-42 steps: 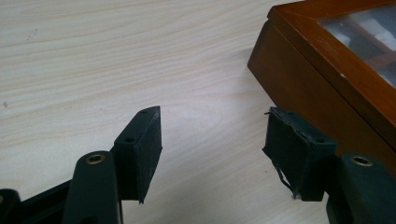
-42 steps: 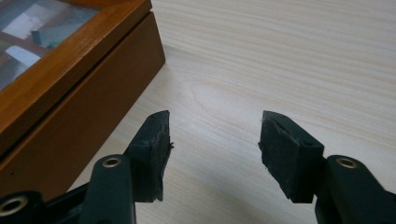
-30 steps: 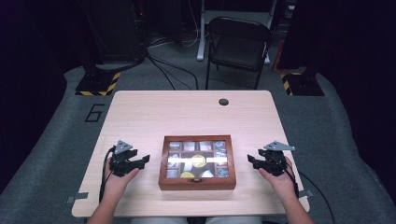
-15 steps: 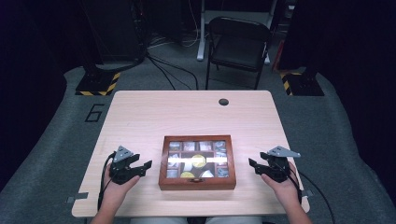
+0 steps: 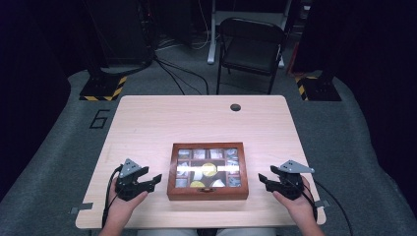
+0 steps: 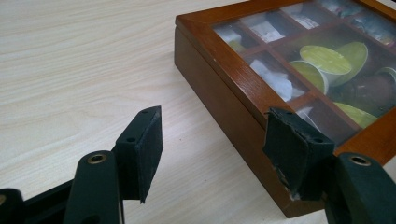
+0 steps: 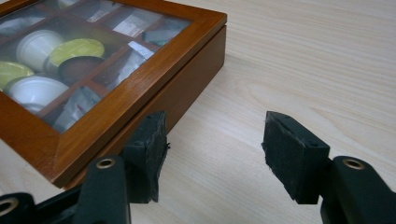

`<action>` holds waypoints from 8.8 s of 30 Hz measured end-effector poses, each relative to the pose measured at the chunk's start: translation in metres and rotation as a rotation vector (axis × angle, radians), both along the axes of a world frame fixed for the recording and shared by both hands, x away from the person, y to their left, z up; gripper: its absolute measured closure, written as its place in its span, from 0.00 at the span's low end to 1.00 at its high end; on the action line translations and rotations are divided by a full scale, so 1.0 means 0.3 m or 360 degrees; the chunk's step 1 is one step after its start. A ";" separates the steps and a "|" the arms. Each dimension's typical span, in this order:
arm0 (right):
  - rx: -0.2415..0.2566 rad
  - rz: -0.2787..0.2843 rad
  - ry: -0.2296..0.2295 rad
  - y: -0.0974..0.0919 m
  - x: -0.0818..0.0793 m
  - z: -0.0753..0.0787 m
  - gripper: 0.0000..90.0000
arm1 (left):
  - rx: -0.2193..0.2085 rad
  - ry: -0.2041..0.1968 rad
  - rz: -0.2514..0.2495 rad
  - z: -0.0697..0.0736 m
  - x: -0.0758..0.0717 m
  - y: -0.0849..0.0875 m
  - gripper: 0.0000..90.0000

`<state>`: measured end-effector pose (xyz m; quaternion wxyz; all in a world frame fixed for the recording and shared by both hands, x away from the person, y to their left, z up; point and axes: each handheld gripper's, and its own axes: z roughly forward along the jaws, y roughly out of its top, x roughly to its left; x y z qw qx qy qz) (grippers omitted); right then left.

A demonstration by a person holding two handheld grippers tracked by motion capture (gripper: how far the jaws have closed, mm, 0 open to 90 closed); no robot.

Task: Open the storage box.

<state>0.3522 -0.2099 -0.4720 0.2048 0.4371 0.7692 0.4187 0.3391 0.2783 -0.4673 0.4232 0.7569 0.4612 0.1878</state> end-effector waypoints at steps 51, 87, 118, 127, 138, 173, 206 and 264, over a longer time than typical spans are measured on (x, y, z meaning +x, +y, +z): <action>-0.0095 0.0365 0.0070 0.174 -0.105 -0.027 0.46 | 0.0019 0.0036 -0.0174 -0.011 -0.078 -0.095 0.42; -0.0103 0.0409 0.0092 0.179 -0.097 -0.023 0.53 | -0.0021 0.0008 -0.0223 0.001 -0.111 -0.120 0.41; 0.0024 0.0369 0.0024 0.163 -0.091 0.010 0.53 | 0.0026 0.0010 -0.0231 -0.001 -0.093 -0.169 0.49; 0.0075 0.0338 -0.0031 0.163 -0.078 0.052 0.49 | -0.0017 -0.0024 -0.0204 0.044 -0.071 -0.163 0.45; 0.0140 0.0303 -0.0095 0.166 -0.054 0.124 0.48 | -0.0058 -0.0097 -0.0178 0.110 -0.040 -0.155 0.45; 0.0228 0.0247 -0.0145 0.179 0.109 0.292 0.49 | -0.0118 -0.0217 -0.0147 0.262 0.133 -0.160 0.45; 0.0212 0.0175 -0.0174 0.206 0.263 0.315 0.51 | -0.0075 -0.0246 -0.0073 0.195 0.308 -0.210 0.39; 0.0161 0.0017 -0.0031 0.248 0.436 0.107 0.42 | -0.0207 -0.0125 -0.0006 0.083 0.459 -0.221 0.38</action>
